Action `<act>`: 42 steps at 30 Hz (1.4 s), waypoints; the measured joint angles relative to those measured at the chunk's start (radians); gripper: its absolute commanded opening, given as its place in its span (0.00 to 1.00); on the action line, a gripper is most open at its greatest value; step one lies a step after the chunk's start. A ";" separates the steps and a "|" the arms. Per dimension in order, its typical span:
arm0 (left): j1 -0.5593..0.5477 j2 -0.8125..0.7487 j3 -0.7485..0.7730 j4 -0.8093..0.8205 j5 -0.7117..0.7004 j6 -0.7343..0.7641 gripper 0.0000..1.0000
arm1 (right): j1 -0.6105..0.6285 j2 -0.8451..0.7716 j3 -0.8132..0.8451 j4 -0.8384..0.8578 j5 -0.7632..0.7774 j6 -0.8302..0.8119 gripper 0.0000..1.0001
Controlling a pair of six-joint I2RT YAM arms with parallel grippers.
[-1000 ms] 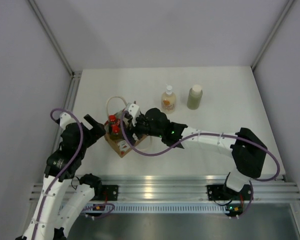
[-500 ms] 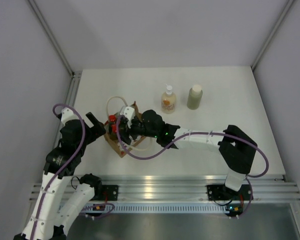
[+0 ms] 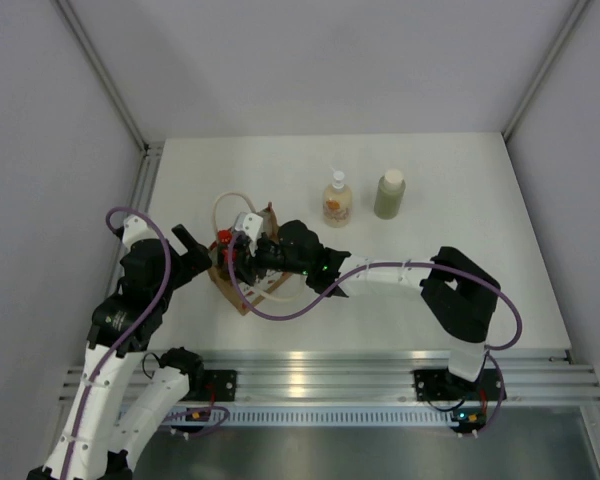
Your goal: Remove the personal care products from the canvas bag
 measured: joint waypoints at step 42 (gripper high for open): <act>0.000 0.015 0.000 0.000 0.000 0.000 0.98 | -0.007 0.046 -0.034 0.189 -0.066 -0.028 0.00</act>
